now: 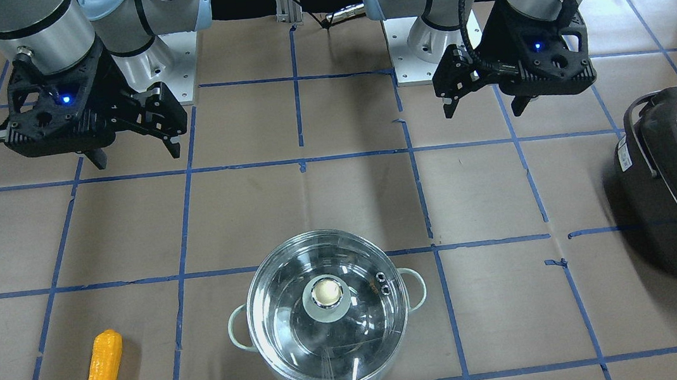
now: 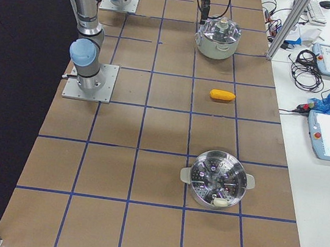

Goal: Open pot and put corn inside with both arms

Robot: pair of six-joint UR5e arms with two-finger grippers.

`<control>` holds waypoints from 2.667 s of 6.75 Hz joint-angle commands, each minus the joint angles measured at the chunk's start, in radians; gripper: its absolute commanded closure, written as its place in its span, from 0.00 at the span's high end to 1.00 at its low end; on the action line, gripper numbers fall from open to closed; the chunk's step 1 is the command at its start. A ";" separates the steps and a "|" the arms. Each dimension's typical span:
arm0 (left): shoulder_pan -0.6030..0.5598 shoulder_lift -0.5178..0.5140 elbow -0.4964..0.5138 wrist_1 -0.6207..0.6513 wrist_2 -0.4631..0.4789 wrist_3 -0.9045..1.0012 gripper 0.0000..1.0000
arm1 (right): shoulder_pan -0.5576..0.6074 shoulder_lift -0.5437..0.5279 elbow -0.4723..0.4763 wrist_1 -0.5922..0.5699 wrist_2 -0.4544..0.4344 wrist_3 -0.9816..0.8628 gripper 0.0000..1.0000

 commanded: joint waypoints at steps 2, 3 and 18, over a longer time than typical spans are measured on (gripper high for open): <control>-0.001 -0.007 0.002 0.000 0.003 0.000 1.00 | -0.001 0.000 0.000 0.000 -0.003 0.001 1.00; -0.009 -0.028 0.017 0.026 0.000 0.000 1.00 | -0.016 0.002 0.008 0.004 -0.014 -0.002 1.00; -0.291 -0.507 0.204 0.495 -0.114 -0.350 0.92 | -0.256 0.563 0.080 -0.658 -0.026 -0.209 0.08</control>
